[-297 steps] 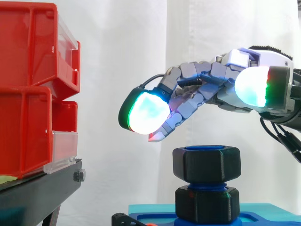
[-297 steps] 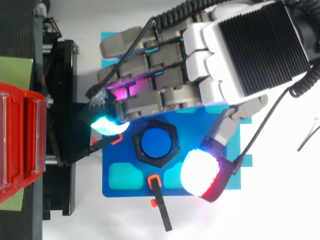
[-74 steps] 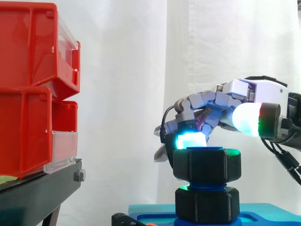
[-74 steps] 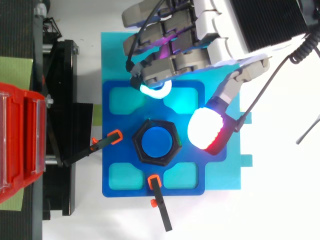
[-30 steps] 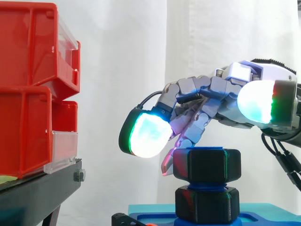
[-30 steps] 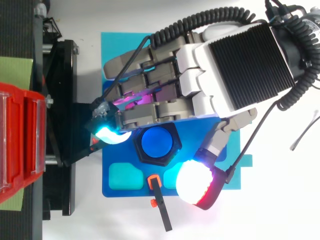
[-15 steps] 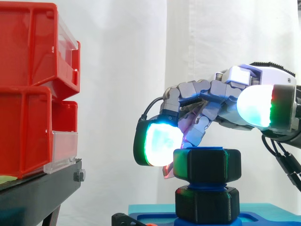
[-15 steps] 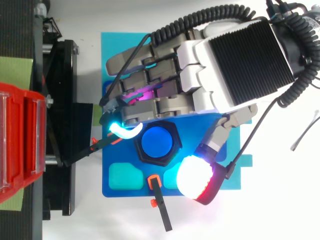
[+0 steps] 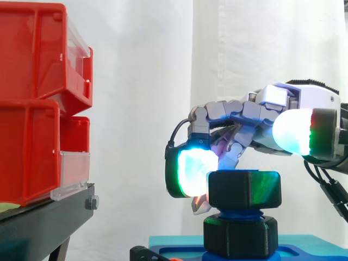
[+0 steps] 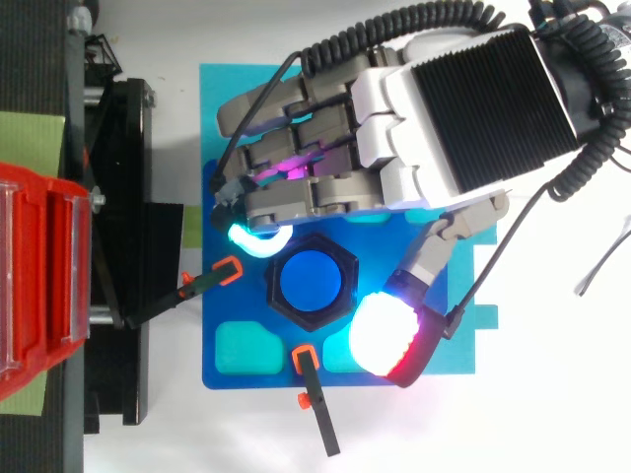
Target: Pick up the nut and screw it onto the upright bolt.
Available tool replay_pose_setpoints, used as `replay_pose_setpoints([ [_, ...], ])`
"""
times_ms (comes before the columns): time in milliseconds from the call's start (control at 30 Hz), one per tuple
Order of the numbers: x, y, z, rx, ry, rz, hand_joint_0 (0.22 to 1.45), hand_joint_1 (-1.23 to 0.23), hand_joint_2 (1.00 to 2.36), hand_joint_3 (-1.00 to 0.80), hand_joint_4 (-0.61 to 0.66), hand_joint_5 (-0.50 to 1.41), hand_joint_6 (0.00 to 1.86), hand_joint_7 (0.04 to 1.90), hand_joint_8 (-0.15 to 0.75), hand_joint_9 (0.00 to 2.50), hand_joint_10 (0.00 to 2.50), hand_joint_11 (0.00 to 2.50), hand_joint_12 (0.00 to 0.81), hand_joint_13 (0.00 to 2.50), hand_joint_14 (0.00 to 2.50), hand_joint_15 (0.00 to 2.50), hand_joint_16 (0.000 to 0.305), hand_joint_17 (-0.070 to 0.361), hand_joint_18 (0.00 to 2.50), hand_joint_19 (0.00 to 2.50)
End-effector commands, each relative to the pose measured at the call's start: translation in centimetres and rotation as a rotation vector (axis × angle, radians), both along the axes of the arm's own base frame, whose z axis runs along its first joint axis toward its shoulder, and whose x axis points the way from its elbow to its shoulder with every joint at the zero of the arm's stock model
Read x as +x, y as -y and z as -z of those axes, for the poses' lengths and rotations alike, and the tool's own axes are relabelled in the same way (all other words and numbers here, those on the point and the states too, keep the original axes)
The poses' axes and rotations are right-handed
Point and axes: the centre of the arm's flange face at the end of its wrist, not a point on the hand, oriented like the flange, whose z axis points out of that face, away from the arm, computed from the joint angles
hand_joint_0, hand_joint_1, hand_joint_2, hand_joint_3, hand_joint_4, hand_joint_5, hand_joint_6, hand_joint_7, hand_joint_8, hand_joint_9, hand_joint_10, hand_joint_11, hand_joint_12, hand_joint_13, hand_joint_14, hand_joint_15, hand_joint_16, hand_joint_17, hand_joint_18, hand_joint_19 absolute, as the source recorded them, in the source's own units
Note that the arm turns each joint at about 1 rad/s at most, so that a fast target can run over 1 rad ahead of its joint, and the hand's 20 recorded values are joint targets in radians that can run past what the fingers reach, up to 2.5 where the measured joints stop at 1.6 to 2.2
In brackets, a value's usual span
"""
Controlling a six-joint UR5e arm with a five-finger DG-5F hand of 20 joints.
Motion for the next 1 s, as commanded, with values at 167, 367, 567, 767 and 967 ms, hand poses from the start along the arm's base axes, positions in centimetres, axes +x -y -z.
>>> replay_pose_setpoints([
  [167, -0.2, 1.6, -0.1, -0.001, 0.005, 0.018, 0.52, -0.18, 1.00, -0.50, 0.16, -0.01, 0.50, 1.58, 0.274, 1.08, 0.00, 0.02, 0.191, 0.85, 0.00, 0.00, 0.024, 0.054, 0.59, 0.13],
  [367, -0.6, 2.9, 0.1, -0.006, -0.002, 0.022, 0.52, -0.19, 1.00, -0.50, 0.15, 0.00, 0.52, 1.60, 0.275, 1.10, 0.00, 0.02, 0.192, 0.86, 0.00, 0.00, 0.024, 0.053, 0.61, 0.14],
  [567, -0.8, 3.6, 0.0, -0.008, 0.002, 0.019, 0.52, -0.19, 1.00, -0.50, 0.16, 0.00, 0.52, 1.60, 0.280, 1.11, 0.00, 0.03, 0.189, 0.88, 0.00, 0.00, 0.023, 0.052, 0.62, 0.15],
  [767, -0.7, 4.1, -0.4, -0.006, 0.023, 0.016, 0.51, -0.19, 1.00, -0.50, 0.24, -0.05, 0.50, 1.20, 0.267, 1.08, 0.00, 0.01, 0.195, 0.86, 0.00, 0.00, 0.024, 0.055, 0.62, 0.15],
  [967, -0.4, 3.5, -1.0, -0.002, 0.065, -0.015, 0.51, -0.18, 1.00, -0.50, 0.24, -0.08, 0.50, 0.89, 0.258, 1.05, 0.00, 0.00, 0.196, 0.85, 0.00, 0.00, 0.025, 0.057, 0.61, 0.15],
])
